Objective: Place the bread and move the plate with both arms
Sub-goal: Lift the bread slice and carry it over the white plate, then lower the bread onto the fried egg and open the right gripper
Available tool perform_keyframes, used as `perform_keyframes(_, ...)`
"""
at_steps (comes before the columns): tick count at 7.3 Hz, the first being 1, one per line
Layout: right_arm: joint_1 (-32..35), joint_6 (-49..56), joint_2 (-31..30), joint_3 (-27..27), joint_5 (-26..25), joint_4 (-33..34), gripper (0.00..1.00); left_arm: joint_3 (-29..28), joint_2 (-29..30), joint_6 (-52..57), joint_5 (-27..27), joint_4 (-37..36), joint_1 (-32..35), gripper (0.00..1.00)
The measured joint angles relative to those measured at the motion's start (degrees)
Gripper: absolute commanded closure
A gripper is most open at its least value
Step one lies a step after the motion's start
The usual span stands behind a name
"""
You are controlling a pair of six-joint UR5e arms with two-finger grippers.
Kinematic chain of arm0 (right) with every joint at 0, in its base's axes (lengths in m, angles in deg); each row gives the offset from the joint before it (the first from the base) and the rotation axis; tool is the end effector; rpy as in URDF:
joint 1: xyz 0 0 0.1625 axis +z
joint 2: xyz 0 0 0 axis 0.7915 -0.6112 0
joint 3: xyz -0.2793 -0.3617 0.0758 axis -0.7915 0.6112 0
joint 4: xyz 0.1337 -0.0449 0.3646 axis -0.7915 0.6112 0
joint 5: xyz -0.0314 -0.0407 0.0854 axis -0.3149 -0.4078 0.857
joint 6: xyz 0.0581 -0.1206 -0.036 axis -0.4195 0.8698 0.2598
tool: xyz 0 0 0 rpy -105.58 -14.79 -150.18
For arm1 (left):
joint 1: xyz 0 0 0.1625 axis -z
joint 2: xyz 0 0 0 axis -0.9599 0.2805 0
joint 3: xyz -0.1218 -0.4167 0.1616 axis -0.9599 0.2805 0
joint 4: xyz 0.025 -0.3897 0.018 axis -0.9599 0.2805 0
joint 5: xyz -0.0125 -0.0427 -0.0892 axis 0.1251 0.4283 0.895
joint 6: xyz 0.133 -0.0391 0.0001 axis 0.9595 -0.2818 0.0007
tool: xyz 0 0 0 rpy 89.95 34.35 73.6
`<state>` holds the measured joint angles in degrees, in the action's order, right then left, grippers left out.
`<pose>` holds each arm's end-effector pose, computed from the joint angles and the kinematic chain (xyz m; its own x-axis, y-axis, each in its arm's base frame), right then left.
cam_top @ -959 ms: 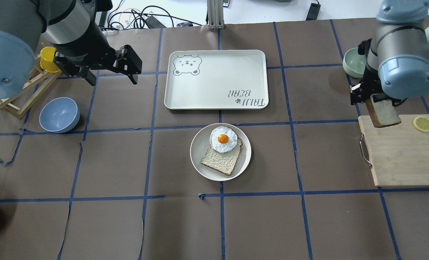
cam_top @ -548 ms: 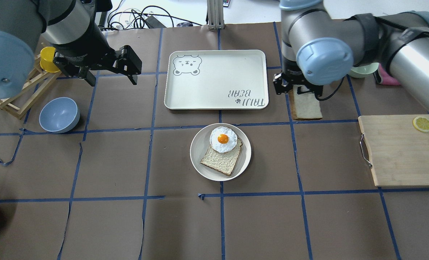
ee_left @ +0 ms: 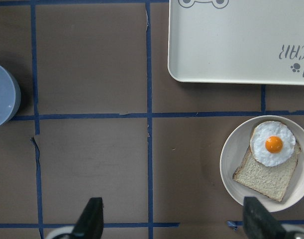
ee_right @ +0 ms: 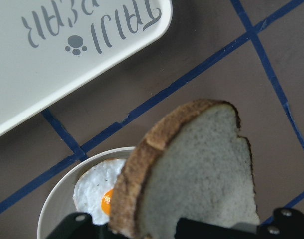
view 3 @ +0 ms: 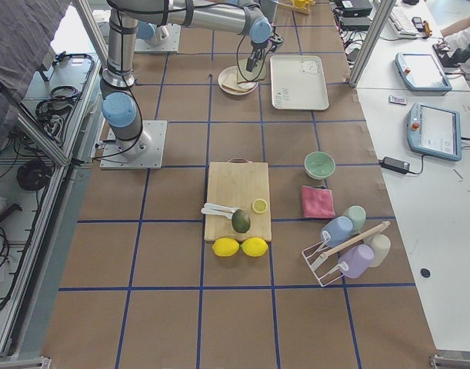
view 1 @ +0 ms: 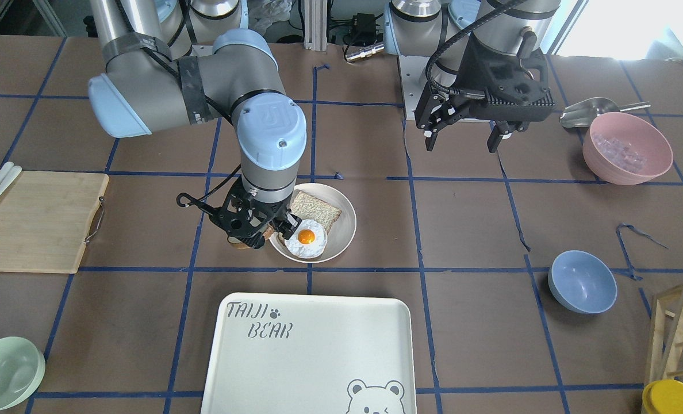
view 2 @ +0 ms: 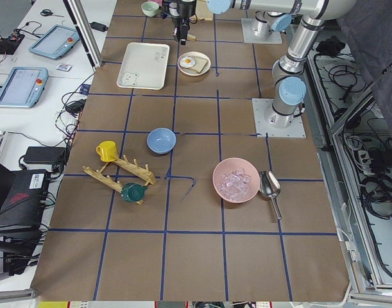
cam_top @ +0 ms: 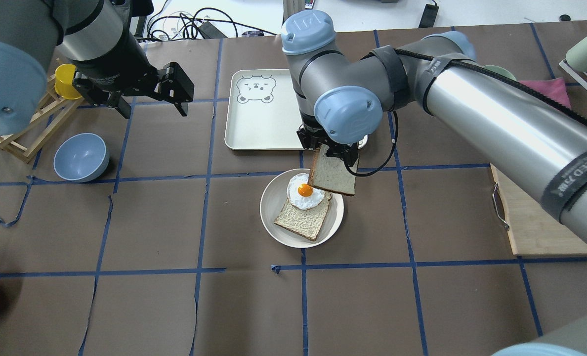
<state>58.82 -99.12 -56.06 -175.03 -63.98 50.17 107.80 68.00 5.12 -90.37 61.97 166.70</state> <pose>0.3341 -0.5230 0.2945 -0.8087 0.5592 0.1824 0.5735 0.8185 0.0335 -0.1563 -0.4601 0.5065 -1.0000 0.0040 -0.0033 0.0043 0.9950 -0.1002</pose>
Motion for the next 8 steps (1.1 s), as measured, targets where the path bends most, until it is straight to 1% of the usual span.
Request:
perform_keyframes(2, 2.7, -6.9, 3.0, 0.4, 1.7, 1.9, 1.0, 0.0, 0.0, 0.0, 0.0, 0.1, 0.0, 0.0)
perform_keyframes(6, 3.8, -12.2, 4.1, -2.2, 4.5, 2.9, 1.0, 0.0, -0.1, 0.0, 0.0, 0.2, 0.1, 0.0)
perform_keyframes(7, 3.8, -12.7, 4.2, -2.5, 4.7, 3.0, 0.91, 0.0, -0.1, 0.0, 0.0, 0.2, 0.1, 0.0)
perform_keyframes(8, 3.8, -13.0, 4.4, -2.7, 4.8, 3.0, 0.88, 0.0, -0.1, 0.0, 0.0, 0.2, 0.1, 0.0)
